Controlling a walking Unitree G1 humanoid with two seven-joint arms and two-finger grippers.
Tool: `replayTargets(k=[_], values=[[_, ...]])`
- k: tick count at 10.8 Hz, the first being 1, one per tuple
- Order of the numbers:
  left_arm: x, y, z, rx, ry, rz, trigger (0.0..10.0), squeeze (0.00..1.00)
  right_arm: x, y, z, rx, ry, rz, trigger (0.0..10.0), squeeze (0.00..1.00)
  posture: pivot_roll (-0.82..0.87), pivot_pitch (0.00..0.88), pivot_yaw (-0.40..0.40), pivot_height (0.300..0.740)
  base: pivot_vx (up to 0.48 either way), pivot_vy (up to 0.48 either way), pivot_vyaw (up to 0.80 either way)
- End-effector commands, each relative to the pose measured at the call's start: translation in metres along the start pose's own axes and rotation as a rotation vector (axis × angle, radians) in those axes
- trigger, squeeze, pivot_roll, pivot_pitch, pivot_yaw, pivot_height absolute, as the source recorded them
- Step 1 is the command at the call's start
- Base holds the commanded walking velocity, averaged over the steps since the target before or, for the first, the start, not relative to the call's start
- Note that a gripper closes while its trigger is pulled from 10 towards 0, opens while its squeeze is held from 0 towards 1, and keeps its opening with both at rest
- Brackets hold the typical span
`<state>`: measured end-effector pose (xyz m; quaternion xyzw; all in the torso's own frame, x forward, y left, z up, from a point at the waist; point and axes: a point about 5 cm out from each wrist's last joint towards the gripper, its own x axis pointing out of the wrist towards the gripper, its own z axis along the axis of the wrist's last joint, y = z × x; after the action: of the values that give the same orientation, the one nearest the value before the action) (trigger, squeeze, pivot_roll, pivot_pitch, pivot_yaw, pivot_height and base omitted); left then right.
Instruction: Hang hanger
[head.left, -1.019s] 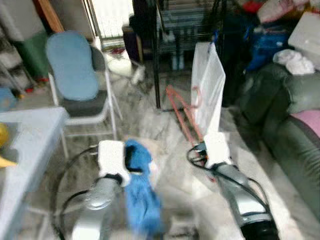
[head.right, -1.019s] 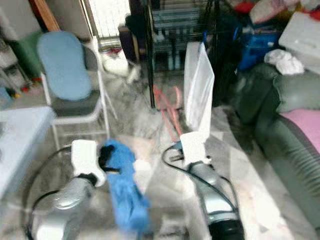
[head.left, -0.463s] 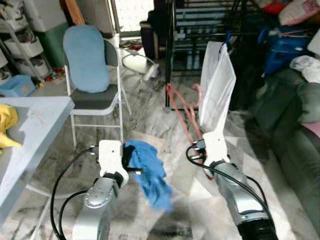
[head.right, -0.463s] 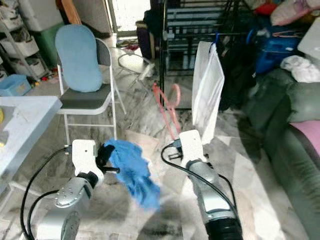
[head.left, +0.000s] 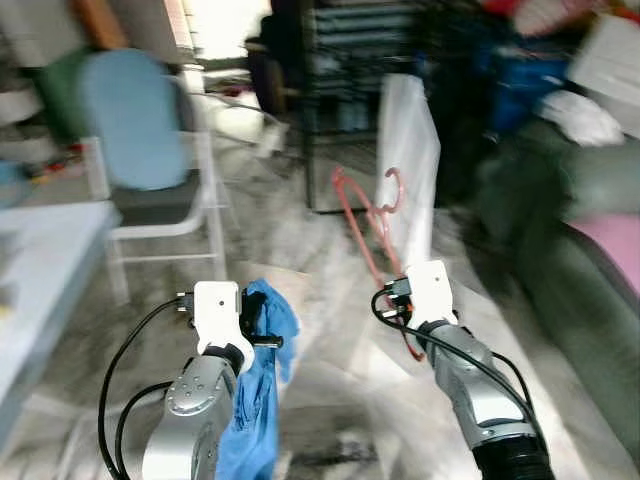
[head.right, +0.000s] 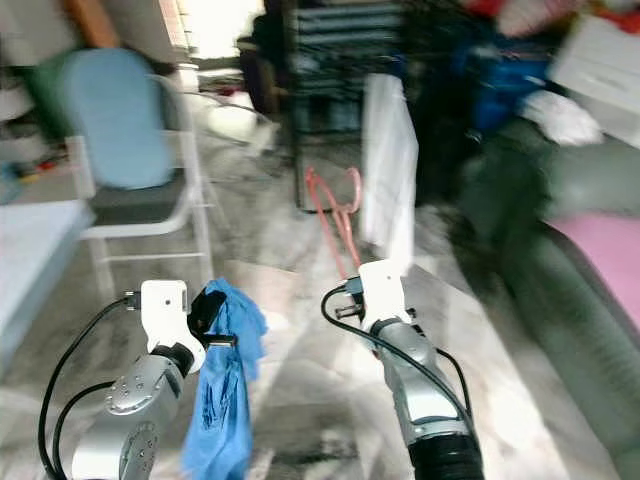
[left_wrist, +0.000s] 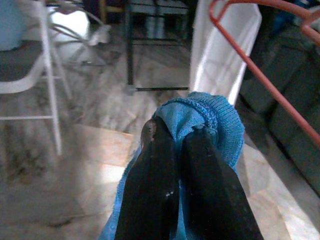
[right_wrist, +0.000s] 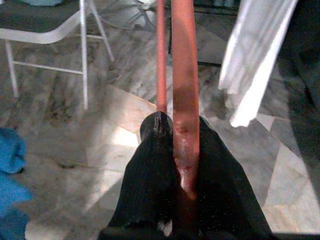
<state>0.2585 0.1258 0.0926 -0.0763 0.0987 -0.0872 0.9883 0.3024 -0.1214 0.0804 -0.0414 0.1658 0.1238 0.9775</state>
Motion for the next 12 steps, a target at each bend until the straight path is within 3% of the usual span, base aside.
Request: replayTargets(k=[1,2,4,7,9,10,12], values=[[0.001,0.001,0.006,0.010,-0.028,0.000,10.0,0.00,0.001,0.003,0.007,0.004,-0.023,0.006,10.0,0.00,0.02,0.003,0.047,0.740,0.000,0.000,-0.79],[0.002,0.004,0.010,0.022,-0.056,0.014,10.0,0.00,0.001,0.004,0.007,0.004,-0.024,0.006,10.0,0.00,0.02,0.003,0.049,0.740,0.000,0.000,-0.79],[0.017,0.023,0.026,0.145,-0.085,0.124,10.0,0.00,0.000,0.003,0.008,-0.018,-0.027,0.007,10.0,0.00,0.01,0.000,0.049,0.740,0.000,0.000,-0.79],[0.064,0.046,0.070,0.314,-0.142,0.238,10.0,0.00,0.001,0.001,0.013,-0.038,-0.053,0.023,10.0,0.00,0.01,0.000,0.065,0.740,0.000,0.000,-0.16],[0.086,0.048,0.090,0.343,-0.144,0.360,10.0,0.00,-0.002,-0.013,0.022,-0.092,-0.084,0.083,10.0,0.00,-0.01,0.000,0.081,0.740,0.000,0.000,0.00],[0.090,0.048,0.092,0.343,-0.148,0.375,10.0,0.00,-0.005,-0.017,0.024,-0.104,-0.090,0.115,10.0,0.00,-0.01,0.000,0.083,0.740,0.000,0.000,0.00],[0.100,0.045,0.090,0.344,-0.119,0.437,10.0,0.00,-0.023,-0.041,0.036,-0.197,-0.096,0.299,10.0,0.00,-0.02,0.000,0.099,0.740,0.000,0.000,0.00]])
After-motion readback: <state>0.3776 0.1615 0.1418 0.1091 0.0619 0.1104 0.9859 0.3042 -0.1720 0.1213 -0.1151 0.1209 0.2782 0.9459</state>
